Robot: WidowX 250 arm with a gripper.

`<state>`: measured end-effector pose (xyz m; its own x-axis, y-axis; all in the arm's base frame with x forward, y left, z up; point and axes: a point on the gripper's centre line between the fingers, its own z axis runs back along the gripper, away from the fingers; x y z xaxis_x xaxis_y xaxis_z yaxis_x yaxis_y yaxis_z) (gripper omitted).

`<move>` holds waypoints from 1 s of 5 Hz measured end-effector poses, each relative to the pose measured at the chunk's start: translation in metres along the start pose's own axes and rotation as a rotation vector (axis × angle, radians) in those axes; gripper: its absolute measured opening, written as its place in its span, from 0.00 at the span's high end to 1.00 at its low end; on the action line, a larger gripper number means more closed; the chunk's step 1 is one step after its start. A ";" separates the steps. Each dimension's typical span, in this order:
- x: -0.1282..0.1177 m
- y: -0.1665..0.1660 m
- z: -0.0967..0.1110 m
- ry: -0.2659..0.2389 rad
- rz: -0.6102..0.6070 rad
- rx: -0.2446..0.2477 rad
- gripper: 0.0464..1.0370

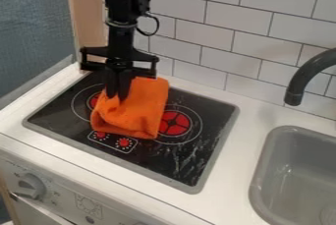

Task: Fold the cloth from the right to the left

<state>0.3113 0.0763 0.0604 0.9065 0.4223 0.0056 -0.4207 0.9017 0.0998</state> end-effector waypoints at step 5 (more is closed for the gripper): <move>0.009 -0.007 0.010 0.037 0.008 -0.022 0.04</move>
<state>0.3231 0.0731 0.0700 0.9011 0.4324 -0.0308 -0.4292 0.8999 0.0779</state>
